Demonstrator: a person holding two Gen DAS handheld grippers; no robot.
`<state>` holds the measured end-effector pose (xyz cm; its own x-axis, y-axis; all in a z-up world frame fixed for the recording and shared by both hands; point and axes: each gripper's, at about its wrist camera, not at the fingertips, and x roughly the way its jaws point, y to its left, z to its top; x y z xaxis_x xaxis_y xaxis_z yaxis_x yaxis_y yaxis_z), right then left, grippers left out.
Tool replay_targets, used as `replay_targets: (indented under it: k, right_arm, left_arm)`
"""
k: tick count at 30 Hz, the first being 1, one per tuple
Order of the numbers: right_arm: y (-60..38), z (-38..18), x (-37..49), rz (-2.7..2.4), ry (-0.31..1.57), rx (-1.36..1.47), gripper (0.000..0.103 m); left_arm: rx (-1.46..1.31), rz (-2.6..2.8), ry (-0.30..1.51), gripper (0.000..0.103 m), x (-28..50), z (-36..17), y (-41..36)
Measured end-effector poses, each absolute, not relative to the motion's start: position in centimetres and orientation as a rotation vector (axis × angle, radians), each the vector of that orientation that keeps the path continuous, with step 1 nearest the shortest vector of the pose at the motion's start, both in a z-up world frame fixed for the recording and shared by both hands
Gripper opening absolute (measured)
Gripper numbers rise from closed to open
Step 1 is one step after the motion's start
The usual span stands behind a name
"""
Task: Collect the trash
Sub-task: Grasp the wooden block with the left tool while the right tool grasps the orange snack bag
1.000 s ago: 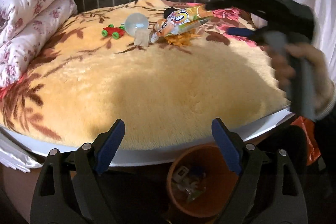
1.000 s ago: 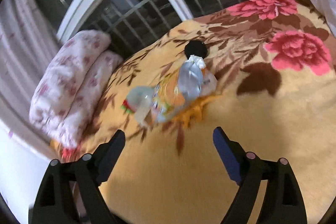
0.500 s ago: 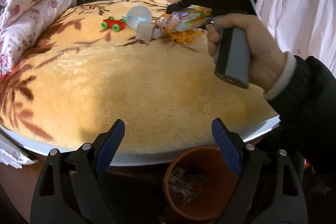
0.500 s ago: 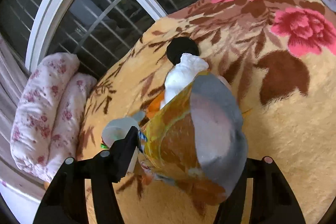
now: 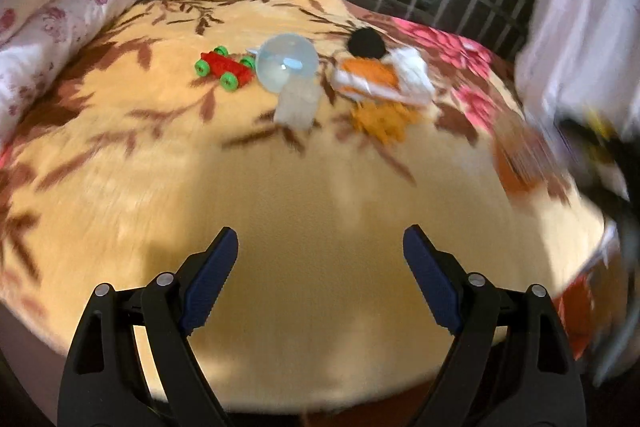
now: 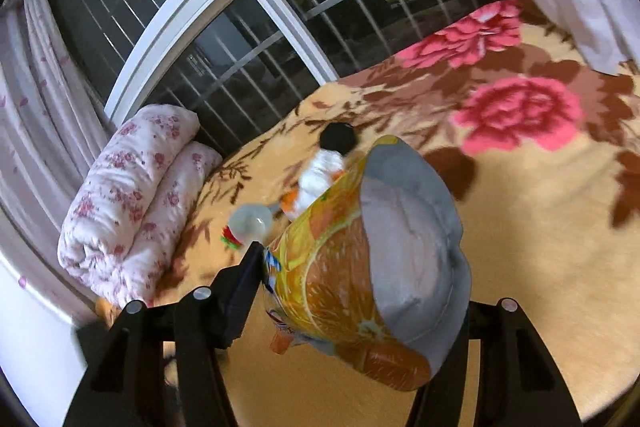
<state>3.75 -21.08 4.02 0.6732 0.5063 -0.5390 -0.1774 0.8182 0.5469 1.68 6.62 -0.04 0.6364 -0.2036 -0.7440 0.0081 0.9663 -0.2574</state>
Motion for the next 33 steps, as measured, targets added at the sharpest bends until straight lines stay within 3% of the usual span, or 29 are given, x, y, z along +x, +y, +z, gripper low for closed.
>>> replay_targets:
  k: [12,13,14,15,17,33]
  right_arm:
    - [-26.3,1.0,-1.8,0.365,0.727,0.502,0.059]
    - [-26.5,0.9,-1.9,0.367,0.725,0.502,0.059]
    - [-26.6,0.9,-2.0,0.366,0.722,0.504,0.059]
    - [-26.7,0.8,-2.0,0.365,0.719,0.508,0.059]
    - [-26.7,0.8,-2.1,0.363,0.717,0.514,0.059]
    - [-25.8,2.4,-5.2,0.371,0.671,0.433,0.059]
  left_arm:
    - [-0.162,0.068,0.953,0.082,13.9,-2.6,5.7]
    - [-0.148,0.072,0.950,0.078,14.3,-2.8,5.6]
    - [-0.123,0.064,0.953,0.056,14.9,-3.2,5.4]
    - [-0.109,0.063,0.966,0.044,15.3,-3.6,5.2]
    - [-0.086,0.083,0.958,0.038,15.4,-3.8,5.0]
    - [-0.087,-0.012,0.855,0.038,5.6,-1.4,2.6]
